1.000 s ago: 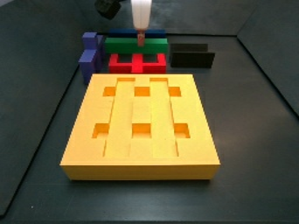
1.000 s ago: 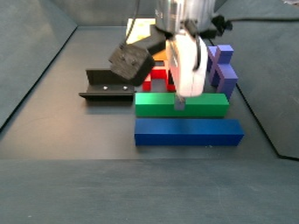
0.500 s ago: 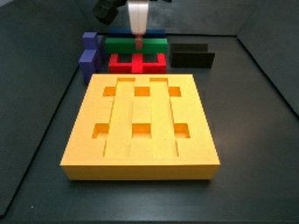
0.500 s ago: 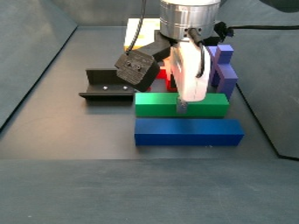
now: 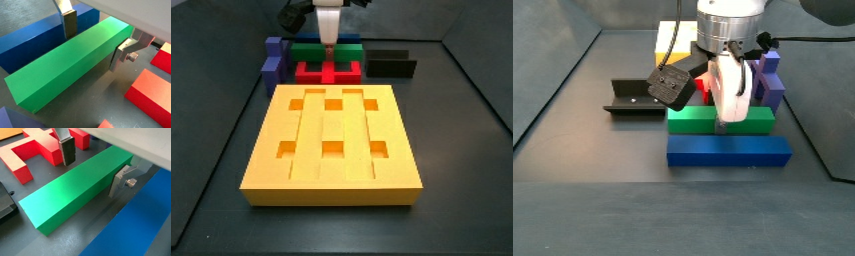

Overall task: Pick up the green object. Move up. Move to above the board. Insert the green object.
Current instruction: Pick up the green object.

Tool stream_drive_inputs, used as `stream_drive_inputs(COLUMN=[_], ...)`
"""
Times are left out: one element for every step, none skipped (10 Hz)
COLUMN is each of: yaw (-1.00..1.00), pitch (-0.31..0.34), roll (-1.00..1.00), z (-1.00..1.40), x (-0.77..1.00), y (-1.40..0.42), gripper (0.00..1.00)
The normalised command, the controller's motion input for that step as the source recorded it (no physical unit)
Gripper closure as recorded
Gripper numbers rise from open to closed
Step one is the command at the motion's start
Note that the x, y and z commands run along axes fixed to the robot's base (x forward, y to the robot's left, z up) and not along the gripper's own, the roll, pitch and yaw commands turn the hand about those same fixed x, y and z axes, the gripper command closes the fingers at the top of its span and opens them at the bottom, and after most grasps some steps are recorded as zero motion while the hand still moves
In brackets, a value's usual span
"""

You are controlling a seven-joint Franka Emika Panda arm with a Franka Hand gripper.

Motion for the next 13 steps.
stream_drive_inputs(yaw=[0.0, 0.0, 0.0, 0.0, 0.0, 0.0, 0.0, 0.0, 0.0, 0.0, 0.0, 0.0, 0.0], pitch=[0.0, 0.0, 0.0, 0.0, 0.0, 0.0, 0.0, 0.0, 0.0, 0.0, 0.0, 0.0, 0.0], roll=[0.0, 0.0, 0.0, 0.0, 0.0, 0.0, 0.0, 0.0, 0.0, 0.0, 0.0, 0.0, 0.0], z=[0.0, 0.0, 0.0, 0.0, 0.0, 0.0, 0.0, 0.0, 0.0, 0.0, 0.0, 0.0, 0.0], x=[0.0, 0.0, 0.0, 0.0, 0.0, 0.0, 0.0, 0.0, 0.0, 0.0, 0.0, 0.0, 0.0], y=[0.0, 0.0, 0.0, 0.0, 0.0, 0.0, 0.0, 0.0, 0.0, 0.0, 0.0, 0.0, 0.0], gripper=[1.0, 1.0, 1.0, 1.0, 1.0, 1.0, 1.0, 1.0, 1.0, 1.0, 1.0, 1.0, 1.0])
